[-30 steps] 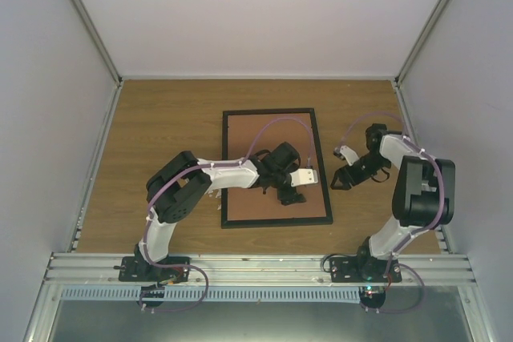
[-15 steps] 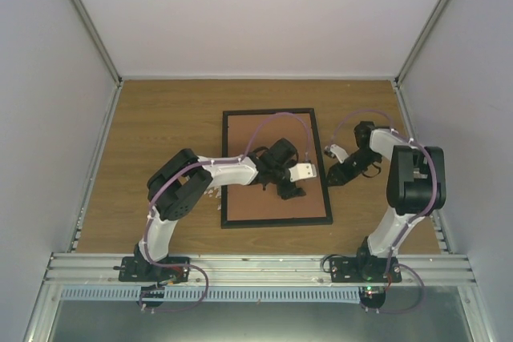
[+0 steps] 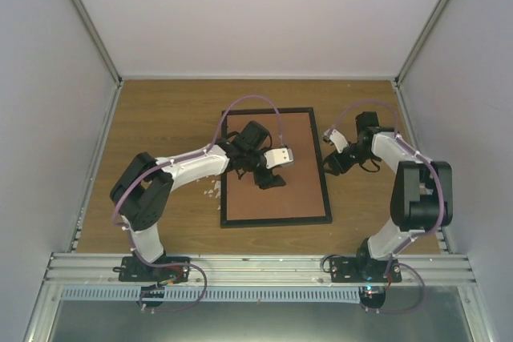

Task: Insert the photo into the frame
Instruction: Install the photo frame at the center of the board.

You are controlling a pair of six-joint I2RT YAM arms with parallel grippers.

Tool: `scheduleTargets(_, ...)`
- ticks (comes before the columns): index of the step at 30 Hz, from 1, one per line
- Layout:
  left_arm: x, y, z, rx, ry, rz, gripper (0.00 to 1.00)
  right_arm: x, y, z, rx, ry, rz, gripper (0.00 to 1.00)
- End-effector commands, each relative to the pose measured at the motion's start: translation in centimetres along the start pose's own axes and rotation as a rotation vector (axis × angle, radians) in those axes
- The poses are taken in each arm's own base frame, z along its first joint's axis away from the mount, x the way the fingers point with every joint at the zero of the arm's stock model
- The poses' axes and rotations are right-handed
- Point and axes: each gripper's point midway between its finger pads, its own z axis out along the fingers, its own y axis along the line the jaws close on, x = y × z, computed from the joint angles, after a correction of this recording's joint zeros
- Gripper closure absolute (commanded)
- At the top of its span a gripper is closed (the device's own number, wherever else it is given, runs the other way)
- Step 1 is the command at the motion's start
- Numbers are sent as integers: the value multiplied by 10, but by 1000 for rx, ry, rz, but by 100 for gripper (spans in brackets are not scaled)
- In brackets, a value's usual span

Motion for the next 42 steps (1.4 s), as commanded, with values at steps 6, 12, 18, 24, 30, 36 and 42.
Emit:
scheduleTargets(6,17,-77,1,202,56,-13,43,-23,51,17,-20,-133,-295,65)
scheduleTargets(12,20,-90,15,189,92,10,52,-10,58,29,1,-124,-349,70)
scheduleTargets(18,20,-101,32,177,108,62,64,7,53,38,37,-85,-365,71)
scheduleTargets(24,18,-107,41,164,107,95,69,17,49,44,53,-62,-374,74)
scheduleTargets(30,16,-111,49,172,108,92,71,19,48,45,55,-54,-372,75)
scheduleTargets(36,20,-113,52,172,111,88,72,20,46,46,61,-49,-368,76)
scheduleTargets(42,20,-112,57,174,114,77,72,24,45,48,63,-35,-367,77)
